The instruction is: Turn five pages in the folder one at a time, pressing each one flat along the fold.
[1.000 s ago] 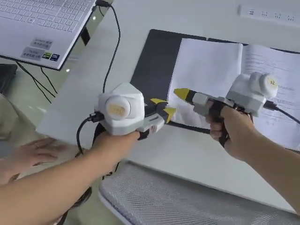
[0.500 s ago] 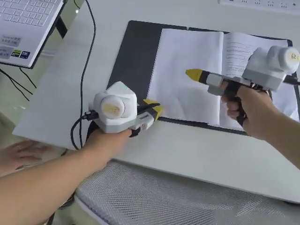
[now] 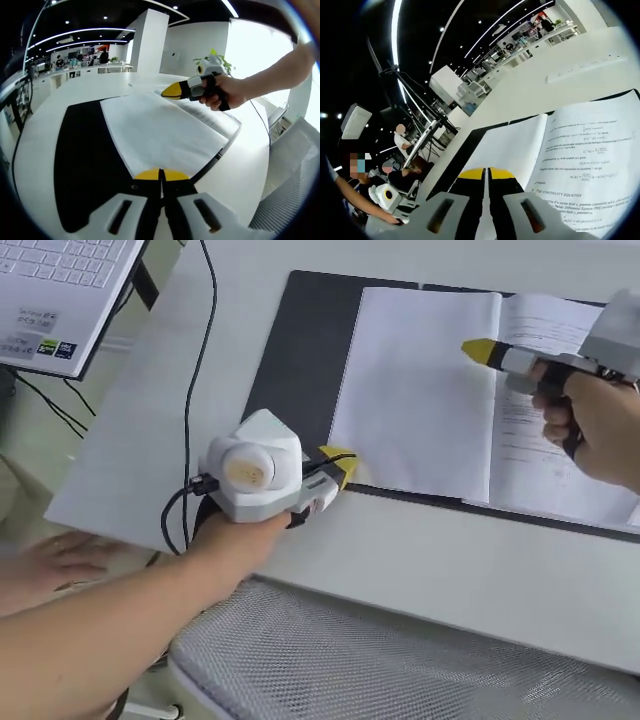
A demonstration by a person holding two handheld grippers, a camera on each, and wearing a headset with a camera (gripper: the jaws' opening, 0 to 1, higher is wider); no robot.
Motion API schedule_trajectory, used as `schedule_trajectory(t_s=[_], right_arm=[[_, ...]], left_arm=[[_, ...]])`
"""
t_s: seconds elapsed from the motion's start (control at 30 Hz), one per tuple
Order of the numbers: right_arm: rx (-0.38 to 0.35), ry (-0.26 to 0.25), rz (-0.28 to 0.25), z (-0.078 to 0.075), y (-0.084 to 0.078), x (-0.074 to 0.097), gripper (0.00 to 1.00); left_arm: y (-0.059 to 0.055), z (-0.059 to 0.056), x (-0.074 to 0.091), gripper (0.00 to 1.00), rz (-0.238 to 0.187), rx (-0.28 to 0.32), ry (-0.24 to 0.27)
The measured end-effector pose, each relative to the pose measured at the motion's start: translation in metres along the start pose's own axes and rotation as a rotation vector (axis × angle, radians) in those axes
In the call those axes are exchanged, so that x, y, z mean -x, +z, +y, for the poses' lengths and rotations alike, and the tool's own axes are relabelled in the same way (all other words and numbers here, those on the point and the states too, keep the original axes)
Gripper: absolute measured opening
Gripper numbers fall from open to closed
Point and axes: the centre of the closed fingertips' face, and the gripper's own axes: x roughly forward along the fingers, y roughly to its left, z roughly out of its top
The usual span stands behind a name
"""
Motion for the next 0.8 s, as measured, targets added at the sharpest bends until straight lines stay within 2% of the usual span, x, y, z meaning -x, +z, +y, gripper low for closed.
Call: schedule_trajectory(t_s=[0.2,0.3,0.53,0.57,0.67,0.8], right_arm=[[0.034,-0.036,0.014,-0.026,0.009,-0.012,0.00],[0.043,-0.036,0.018,-0.033,0.016,-0.019,0.00],[0.023,-0.096,-0.022,-0.067,0.035,-0.027,0.00],[0.009,-0.093,-0.036,-0.069,0.038,-0.028,0.00],[0.028,-0.102,-0.043,-0.064,0.043,-0.027,0.00],[0.041,-0.104,-0.035,-0.066,0.047,-0.031,0.00]], left_arm=[[-0.002,0.003,-0.002,0.00,0.000,-0.004,0.000],[-0.002,0.003,-0.002,0.00,0.000,-0.005,-0.002],[-0.002,0.003,-0.003,0.00,0.000,-0.007,-0.002],[-0.002,0.003,-0.003,0.00,0.000,-0.008,-0.002],[-0.002,0.004,-0.003,0.00,-0.004,-0.009,-0.002],[-0.002,0.004,-0.003,0.00,-0.009,-0.009,-0.001]])
